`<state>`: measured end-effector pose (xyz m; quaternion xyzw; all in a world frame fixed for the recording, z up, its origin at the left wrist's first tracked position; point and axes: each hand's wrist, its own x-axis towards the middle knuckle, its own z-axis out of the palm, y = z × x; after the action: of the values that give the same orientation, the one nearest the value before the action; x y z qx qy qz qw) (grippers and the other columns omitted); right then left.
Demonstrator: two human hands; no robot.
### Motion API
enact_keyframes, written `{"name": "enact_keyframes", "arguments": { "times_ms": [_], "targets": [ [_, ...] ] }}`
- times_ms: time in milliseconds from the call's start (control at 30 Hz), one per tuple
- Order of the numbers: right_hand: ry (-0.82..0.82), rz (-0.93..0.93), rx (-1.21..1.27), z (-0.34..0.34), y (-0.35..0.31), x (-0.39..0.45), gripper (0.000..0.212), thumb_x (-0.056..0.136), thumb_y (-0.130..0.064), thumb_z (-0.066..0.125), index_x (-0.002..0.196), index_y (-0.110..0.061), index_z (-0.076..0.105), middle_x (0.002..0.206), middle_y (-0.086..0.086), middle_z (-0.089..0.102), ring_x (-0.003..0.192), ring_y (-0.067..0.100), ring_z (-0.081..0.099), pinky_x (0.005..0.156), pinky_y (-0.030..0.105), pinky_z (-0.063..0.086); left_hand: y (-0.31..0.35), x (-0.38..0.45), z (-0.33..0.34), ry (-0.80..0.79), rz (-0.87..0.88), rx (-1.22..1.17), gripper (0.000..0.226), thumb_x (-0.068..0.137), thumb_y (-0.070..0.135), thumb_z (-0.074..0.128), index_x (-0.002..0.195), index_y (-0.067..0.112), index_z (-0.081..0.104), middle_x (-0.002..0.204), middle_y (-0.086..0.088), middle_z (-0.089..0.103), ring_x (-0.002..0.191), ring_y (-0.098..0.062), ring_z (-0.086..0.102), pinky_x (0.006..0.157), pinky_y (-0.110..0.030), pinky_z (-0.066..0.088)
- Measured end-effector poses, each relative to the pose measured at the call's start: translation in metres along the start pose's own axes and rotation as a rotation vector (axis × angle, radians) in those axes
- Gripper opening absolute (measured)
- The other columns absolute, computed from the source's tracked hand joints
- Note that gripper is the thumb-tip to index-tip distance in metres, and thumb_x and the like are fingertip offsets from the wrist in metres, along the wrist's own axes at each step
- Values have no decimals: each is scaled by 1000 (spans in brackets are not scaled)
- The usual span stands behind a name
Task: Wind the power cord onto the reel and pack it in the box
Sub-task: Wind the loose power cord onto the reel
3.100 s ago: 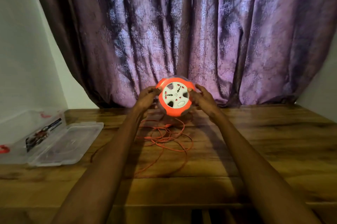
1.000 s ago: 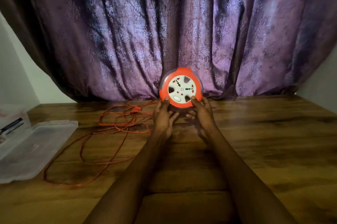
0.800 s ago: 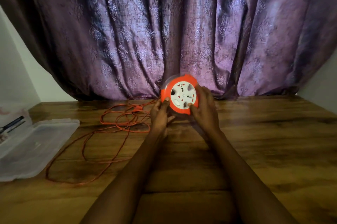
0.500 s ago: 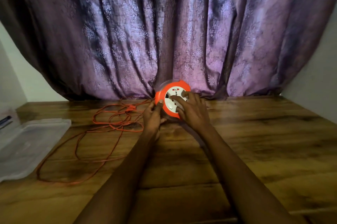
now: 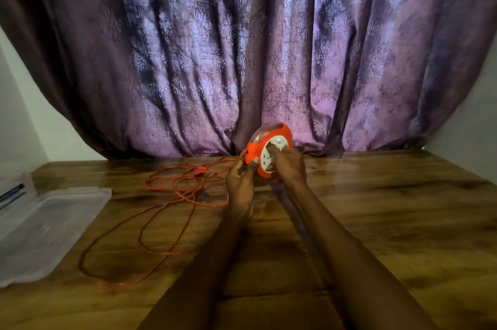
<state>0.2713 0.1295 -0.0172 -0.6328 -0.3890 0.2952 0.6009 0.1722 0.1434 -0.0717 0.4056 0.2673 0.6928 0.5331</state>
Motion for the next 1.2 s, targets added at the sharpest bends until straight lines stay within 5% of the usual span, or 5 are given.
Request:
{"name": "enact_keyframes", "arguments": {
  "times_ms": [167, 400, 633, 867, 1200],
  "targets": [
    [49, 239, 446, 10, 13, 9, 57, 67, -62, 78, 78, -9, 65, 47, 5, 64, 24, 11, 39, 33, 17, 33, 1, 0, -2, -6, 15, 39, 32, 93, 10, 66, 125, 7, 66, 123, -22, 68, 115, -40, 64, 101, -53, 51],
    [56, -135, -26, -14, 23, 13, 42, 76, -63, 70, 61, -25, 72, 54, -7, 69, 51, 6, 66, 57, 31, 50, 12, 9, -19, 7, -34, 67, 33, 98, 25, 62, 123, 3, 64, 72, 5, 68, 47, 0, 57, 38, -16, 42],
    [-141, -1205, -789, -26, 18, 10, 38, 84, -18, 63, 118, -34, 69, 133, 4, 58, 117, 31, 54, 92, 42, 45, 20, 18, -29, 15, 27, 171, 23, 96, 30, 63, 110, 14, 72, 97, -9, 78, 81, -26, 71, 70, -39, 59],
    [-195, -1430, -1383, -39, 1, 39, 54, 81, -29, 67, 131, -48, 57, 136, 11, 59, 124, 34, 53, 95, 46, 41, 18, 15, -28, -11, 20, 200, 27, 97, 27, 63, 116, 9, 70, 95, -8, 78, 77, -18, 73, 59, -30, 59],
    [-92, -257, -469, -4, -13, 15, 64, 71, -67, 72, 112, -18, 67, 100, 13, 75, 94, 33, 70, 86, 45, 54, 10, 5, -14, -19, 28, 111, 30, 99, 19, 61, 126, 7, 59, 106, -20, 69, 68, -14, 64, 51, -23, 53]
  ]
}}
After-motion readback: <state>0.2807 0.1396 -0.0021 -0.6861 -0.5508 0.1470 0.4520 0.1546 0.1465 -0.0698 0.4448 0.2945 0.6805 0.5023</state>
